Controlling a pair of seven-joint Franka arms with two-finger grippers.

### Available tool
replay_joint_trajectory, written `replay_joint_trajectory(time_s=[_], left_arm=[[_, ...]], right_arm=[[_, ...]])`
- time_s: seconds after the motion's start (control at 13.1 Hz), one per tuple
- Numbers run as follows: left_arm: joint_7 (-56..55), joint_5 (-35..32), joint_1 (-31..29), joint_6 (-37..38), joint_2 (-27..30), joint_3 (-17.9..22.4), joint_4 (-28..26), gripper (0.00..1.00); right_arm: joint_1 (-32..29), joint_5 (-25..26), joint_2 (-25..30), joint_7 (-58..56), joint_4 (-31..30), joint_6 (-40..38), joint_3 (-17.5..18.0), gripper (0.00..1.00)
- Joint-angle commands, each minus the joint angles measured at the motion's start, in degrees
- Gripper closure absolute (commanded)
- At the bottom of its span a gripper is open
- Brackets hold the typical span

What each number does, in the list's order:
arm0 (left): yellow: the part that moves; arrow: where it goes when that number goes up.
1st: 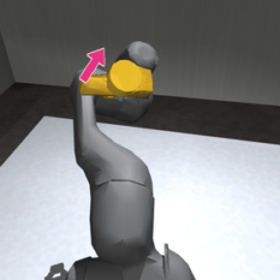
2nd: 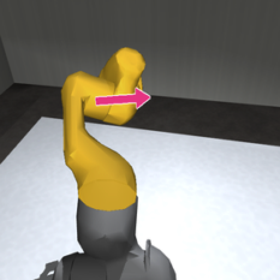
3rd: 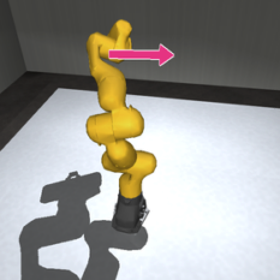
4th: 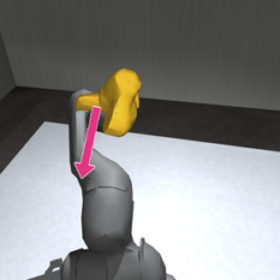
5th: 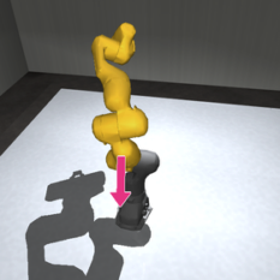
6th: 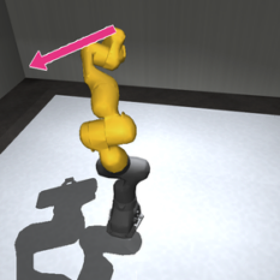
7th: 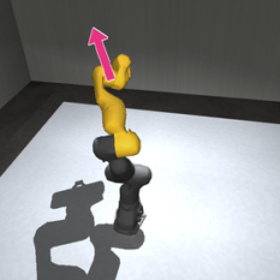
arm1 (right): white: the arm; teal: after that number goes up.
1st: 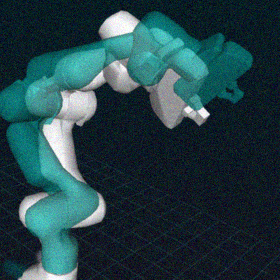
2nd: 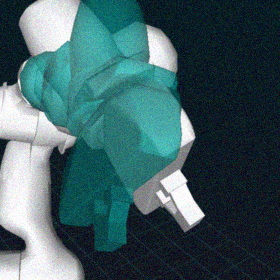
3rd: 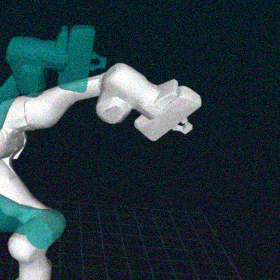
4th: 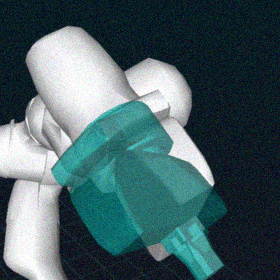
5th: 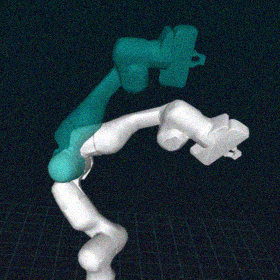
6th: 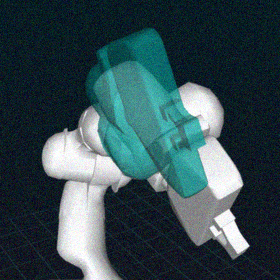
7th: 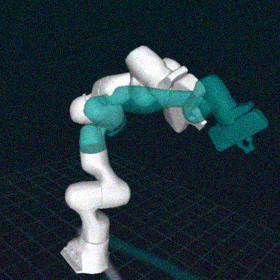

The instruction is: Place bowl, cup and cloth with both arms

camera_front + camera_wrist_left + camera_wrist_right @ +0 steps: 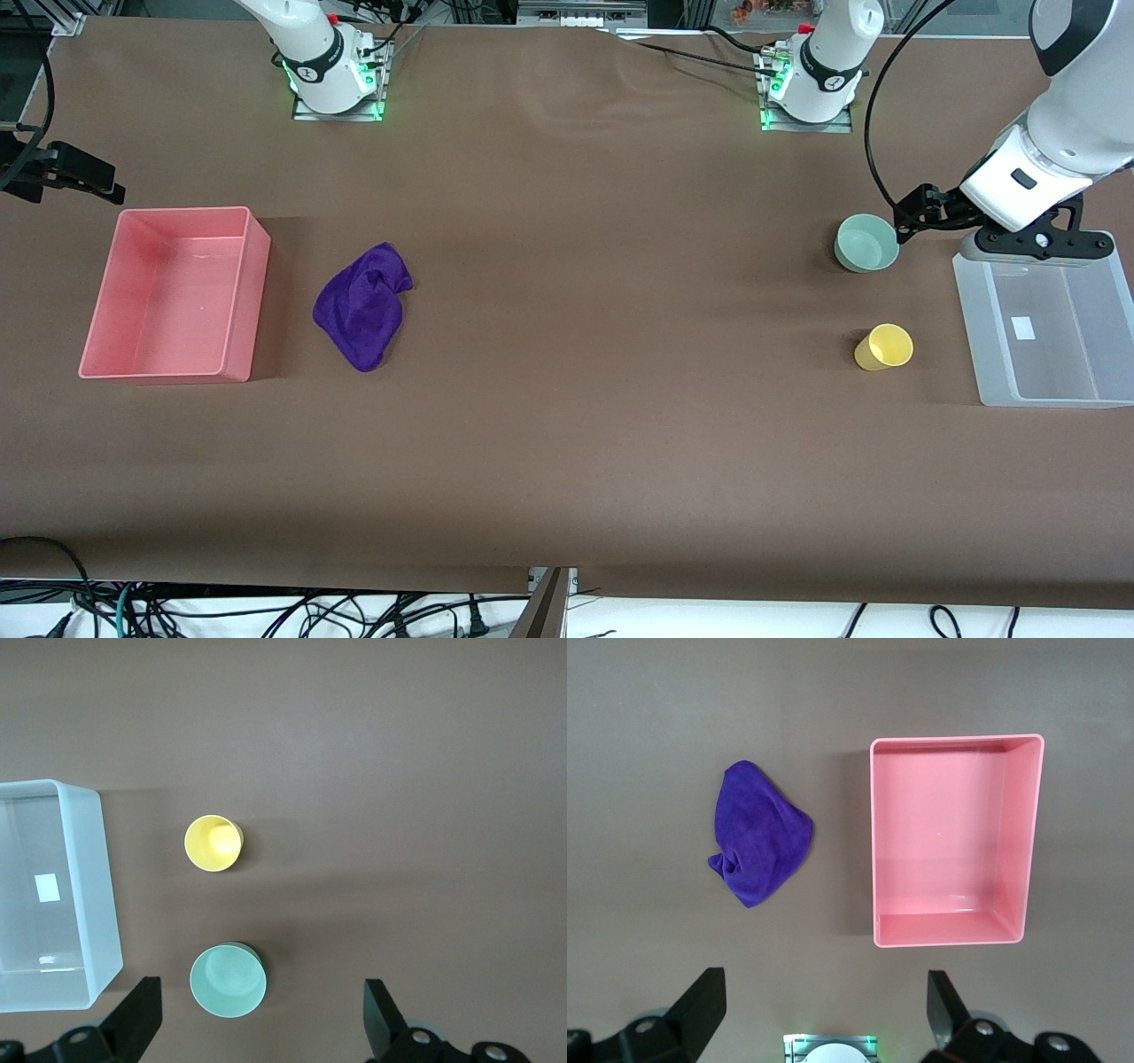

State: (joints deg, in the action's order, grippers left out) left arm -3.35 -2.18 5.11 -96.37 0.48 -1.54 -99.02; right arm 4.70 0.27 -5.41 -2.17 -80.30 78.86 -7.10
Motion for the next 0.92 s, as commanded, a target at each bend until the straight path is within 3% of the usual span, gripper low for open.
replay_joint_trajectory(time_s=[0.0,0.38,0.84], left_arm=[[-0.1,0.9,-0.8,1.5,-0.7,-0.6,1.8,0.0],[-0.1,0.9,-0.8,3.0,-0.7,-0.6,1.8,0.0],[0.2,0.0,-2.8,16.5,-2.4,-0.1,0.7,0.0]], right_arm=[[0.1,0.4,0.1,-0.6,0.3,-0.3,0.0,0.0],[0.1,0.4,0.1,-0.6,0.3,-0.1,0.0,0.0],[0.1,0.6,-0.5,-0.5,0.4,0.0,0.1,0.0]])
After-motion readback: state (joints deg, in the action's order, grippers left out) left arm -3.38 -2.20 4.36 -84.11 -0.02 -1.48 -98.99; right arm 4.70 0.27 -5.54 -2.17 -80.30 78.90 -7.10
